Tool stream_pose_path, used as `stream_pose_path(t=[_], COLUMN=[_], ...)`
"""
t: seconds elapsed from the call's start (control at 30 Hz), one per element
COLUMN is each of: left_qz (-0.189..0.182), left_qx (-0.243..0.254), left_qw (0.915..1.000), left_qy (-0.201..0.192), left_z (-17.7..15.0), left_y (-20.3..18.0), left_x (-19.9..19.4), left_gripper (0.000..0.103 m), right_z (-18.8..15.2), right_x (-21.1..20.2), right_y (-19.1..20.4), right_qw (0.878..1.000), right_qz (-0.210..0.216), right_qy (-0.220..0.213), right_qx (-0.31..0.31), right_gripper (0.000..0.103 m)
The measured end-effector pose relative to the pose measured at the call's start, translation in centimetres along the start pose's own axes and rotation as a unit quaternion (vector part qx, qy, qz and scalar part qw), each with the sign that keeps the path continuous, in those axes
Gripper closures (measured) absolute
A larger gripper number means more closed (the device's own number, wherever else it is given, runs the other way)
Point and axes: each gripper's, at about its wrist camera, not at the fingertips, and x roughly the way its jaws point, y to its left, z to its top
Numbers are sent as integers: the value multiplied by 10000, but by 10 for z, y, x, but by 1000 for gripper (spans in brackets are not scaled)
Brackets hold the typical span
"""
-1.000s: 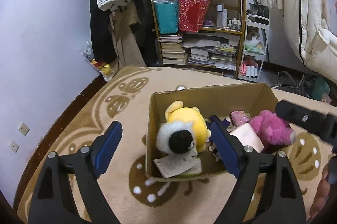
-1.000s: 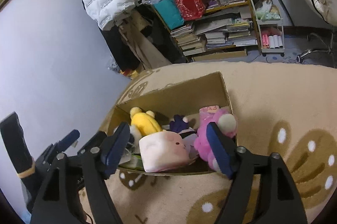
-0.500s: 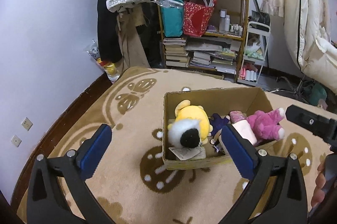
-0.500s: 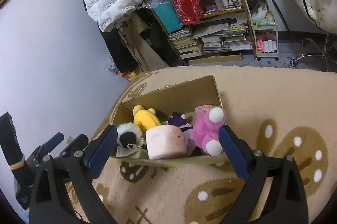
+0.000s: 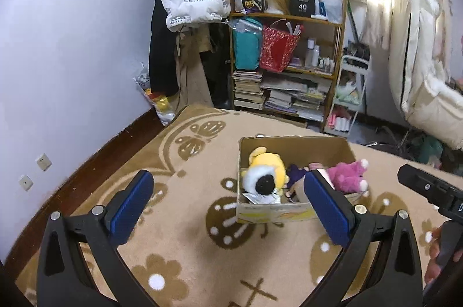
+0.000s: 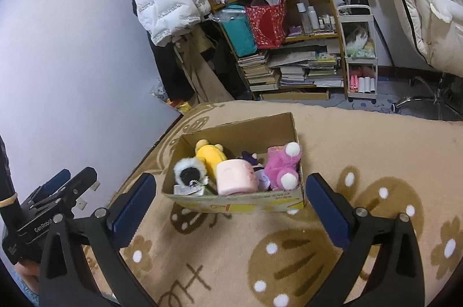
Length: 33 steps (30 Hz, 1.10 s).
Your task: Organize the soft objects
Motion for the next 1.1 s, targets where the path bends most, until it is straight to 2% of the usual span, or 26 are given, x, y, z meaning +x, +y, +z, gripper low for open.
stream_pose_path(t=[0.2,0.57,0.73,0.83,1.03,1.1], left_qz=[7,-11,-70,-75,-161,-289], left_qx=[-31,-173,-146,-176,-169,-173], left_qw=[9996,9968,9961,9958,9948,9944], left_qy=[-270,-777,-871,-896,-992,-1006], left_z=[-10,-45,-63,-72,-91,-96], left_y=[7,19,20,19,17,18], left_x=[-39,-90,-99,-100,-99,-99], left_gripper=[0,0,0,0,0,0], right_z=[-7,-34,-51,-61,-82,-89], right_x=[-29,-78,-92,-93,-90,-90], right_y=[10,22,26,29,24,21], right_qw=[9999,9972,9947,9933,9915,9910], right_qz=[67,202,221,9,-134,-148], right_qy=[-86,-592,-867,-911,-917,-982], right_qx=[-82,-421,-506,-712,-914,-899], right_gripper=[0,0,0,0,0,0])
